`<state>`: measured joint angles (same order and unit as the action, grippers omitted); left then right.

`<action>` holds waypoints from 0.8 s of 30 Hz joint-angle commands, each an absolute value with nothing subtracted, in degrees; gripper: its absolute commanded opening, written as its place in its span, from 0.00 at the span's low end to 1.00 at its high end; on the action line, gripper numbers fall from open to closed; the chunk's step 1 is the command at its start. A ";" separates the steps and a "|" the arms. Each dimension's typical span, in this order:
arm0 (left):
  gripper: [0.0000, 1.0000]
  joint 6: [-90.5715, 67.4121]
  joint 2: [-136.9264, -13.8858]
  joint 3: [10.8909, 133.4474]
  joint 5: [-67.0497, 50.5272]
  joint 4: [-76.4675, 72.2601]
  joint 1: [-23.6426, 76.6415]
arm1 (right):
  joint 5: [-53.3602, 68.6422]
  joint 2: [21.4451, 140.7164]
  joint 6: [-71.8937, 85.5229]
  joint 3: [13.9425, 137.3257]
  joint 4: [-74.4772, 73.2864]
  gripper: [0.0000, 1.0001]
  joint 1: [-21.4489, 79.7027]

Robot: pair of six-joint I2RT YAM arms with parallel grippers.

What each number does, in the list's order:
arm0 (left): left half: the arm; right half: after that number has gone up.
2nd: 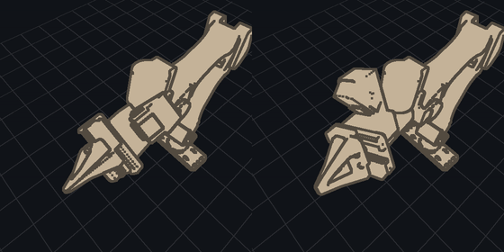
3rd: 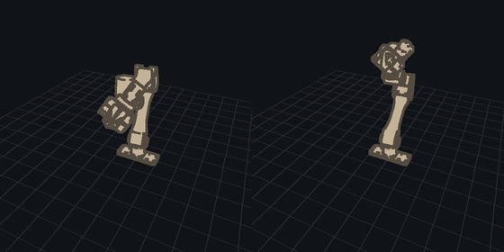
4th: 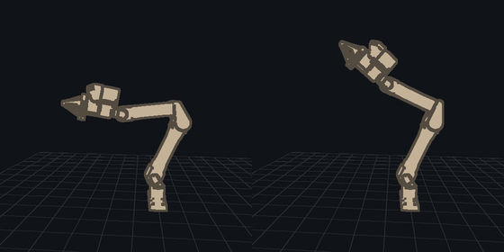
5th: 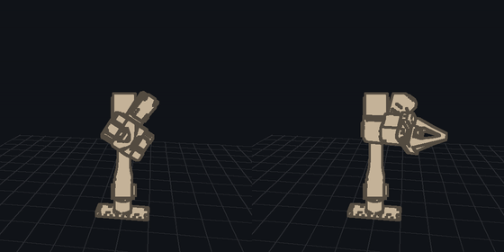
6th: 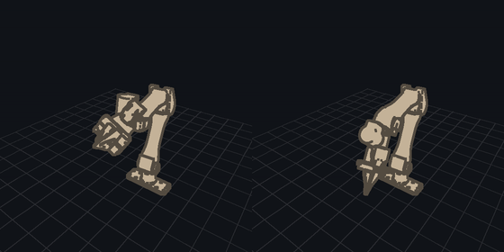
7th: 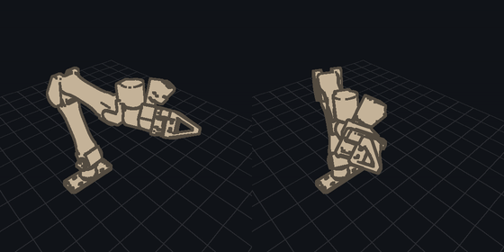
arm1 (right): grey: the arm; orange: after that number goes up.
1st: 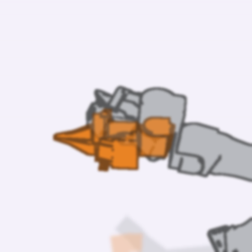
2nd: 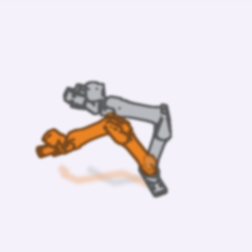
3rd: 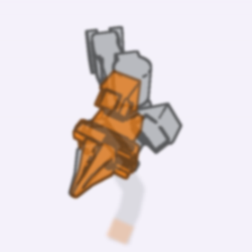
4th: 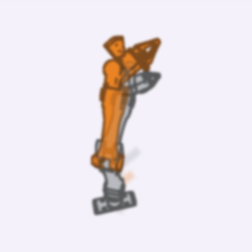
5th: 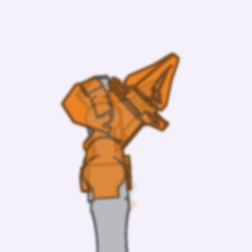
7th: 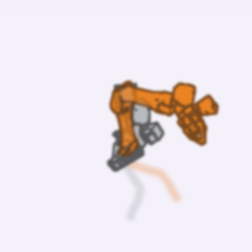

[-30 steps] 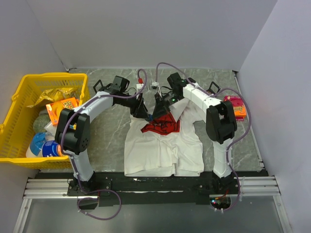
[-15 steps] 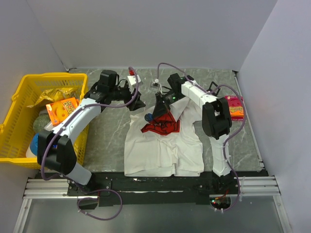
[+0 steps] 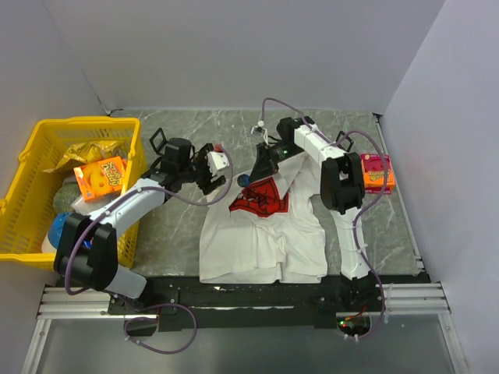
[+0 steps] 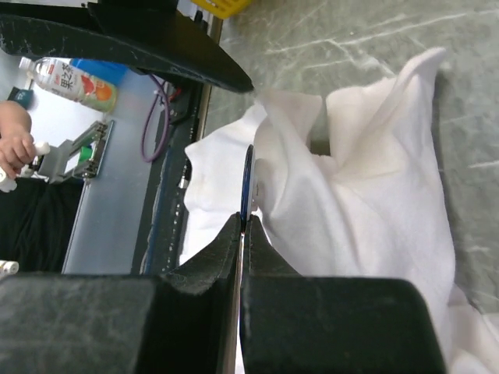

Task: Remove the brooch from the garment
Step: Open the brooch on the clothes.

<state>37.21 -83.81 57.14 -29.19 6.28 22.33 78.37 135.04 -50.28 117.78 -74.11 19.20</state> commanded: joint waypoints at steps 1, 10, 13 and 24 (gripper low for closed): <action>0.83 46.13 -79.90 54.24 -27.95 -3.07 23.03 | 79.64 135.61 -53.70 119.27 -90.00 0.00 17.75; 0.96 48.77 -83.23 62.56 -14.68 5.09 26.19 | 79.10 133.95 -54.49 115.06 -89.91 0.00 17.67; 0.98 49.83 -82.00 64.68 -12.84 7.29 26.37 | 78.84 133.68 -54.58 115.05 -89.91 0.00 17.75; 0.98 59.22 -76.91 62.76 -4.93 9.85 31.37 | 81.12 131.66 -54.14 114.61 -90.00 0.00 18.28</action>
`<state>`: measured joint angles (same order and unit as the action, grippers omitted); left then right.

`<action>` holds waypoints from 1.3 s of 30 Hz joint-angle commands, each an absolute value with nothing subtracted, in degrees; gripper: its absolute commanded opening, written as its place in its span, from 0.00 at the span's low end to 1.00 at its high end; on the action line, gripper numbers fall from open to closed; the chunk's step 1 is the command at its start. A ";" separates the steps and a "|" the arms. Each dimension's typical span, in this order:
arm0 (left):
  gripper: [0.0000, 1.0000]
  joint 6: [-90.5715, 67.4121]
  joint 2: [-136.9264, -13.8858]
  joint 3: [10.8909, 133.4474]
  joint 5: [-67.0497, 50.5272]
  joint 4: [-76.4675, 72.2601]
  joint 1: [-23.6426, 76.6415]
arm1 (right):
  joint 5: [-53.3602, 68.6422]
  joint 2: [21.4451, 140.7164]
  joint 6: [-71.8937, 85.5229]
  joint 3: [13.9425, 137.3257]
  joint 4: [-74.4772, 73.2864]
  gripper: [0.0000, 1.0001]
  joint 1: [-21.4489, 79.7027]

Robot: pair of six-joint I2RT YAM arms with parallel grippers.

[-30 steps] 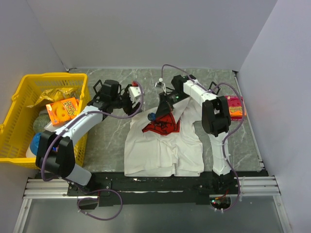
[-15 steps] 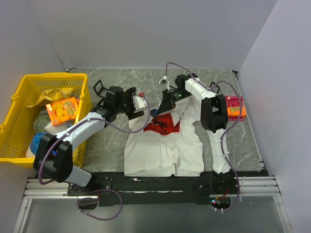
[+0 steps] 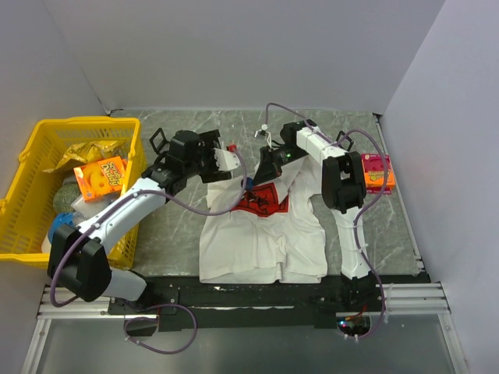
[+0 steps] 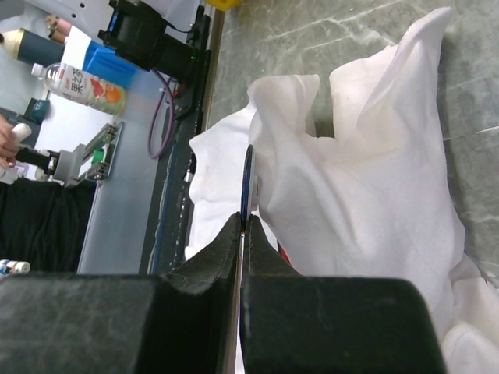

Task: Remove the brooch from the garment
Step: Open the brooch on the clothes.

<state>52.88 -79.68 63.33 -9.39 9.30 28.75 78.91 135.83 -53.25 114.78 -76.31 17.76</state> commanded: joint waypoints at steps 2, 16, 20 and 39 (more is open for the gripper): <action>0.98 61.16 -76.29 61.35 -3.61 8.27 32.69 | 82.00 130.96 -54.14 114.00 -90.00 0.00 18.54; 0.96 80.77 -64.86 40.69 -14.77 -12.13 39.01 | 84.81 127.62 -54.58 111.62 -90.00 0.00 18.81; 0.98 82.08 -67.84 39.55 -12.22 -15.99 41.22 | 85.87 126.74 -54.49 111.09 -90.00 0.00 18.98; 0.90 88.50 -70.75 31.56 -16.35 -27.94 43.33 | 86.31 124.19 -55.37 108.81 -90.00 0.00 19.78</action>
